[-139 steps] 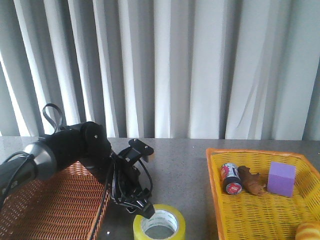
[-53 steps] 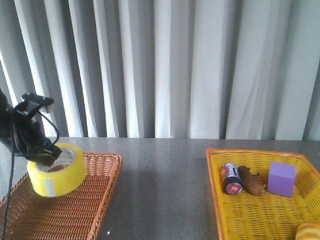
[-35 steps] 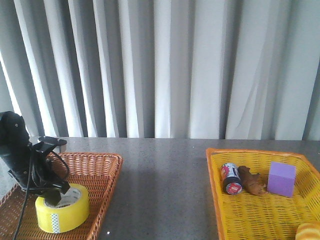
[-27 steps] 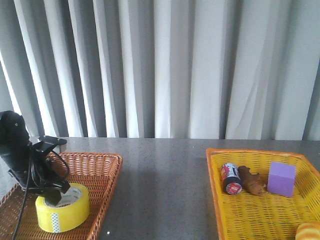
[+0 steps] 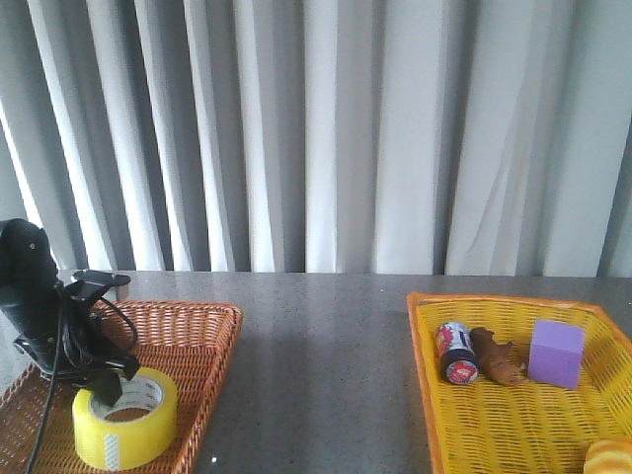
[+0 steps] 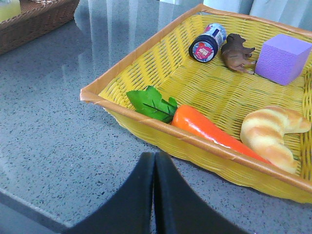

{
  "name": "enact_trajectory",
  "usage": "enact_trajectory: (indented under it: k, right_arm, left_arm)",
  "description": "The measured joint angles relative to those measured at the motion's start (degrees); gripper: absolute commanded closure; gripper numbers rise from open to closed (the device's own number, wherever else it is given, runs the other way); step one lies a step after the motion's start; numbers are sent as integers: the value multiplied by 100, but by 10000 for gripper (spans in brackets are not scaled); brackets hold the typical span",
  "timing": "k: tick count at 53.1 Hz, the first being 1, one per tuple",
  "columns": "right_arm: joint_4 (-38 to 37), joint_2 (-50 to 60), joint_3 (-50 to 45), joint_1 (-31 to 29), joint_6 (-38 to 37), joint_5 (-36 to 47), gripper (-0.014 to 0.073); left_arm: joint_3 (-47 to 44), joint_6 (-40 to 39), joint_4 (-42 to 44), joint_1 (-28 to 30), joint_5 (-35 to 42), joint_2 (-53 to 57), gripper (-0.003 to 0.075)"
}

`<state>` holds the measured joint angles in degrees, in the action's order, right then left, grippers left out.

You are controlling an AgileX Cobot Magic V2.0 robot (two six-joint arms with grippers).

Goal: Transfer tape with both arms

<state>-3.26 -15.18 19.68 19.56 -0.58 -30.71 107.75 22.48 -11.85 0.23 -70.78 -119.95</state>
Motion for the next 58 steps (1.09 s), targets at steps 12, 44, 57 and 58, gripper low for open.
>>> enact_trajectory:
  k: [12,44,57,58]
  right_arm:
    - [0,0,0,0,0,0,602]
    - [-5,0,0,0,-122,0,600]
    - [-28,0,0,0,-212,0,599]
    - [-28,0,0,0,-212,0,599]
  left_arm:
    - [0,-231,-20,0,5,10,305]
    - [217,-450,-41,0,-106,2724,431]
    - [27,-384,-368,0,-158,4375,677]
    - [-65,-368,-382,0,-133,4526,698]
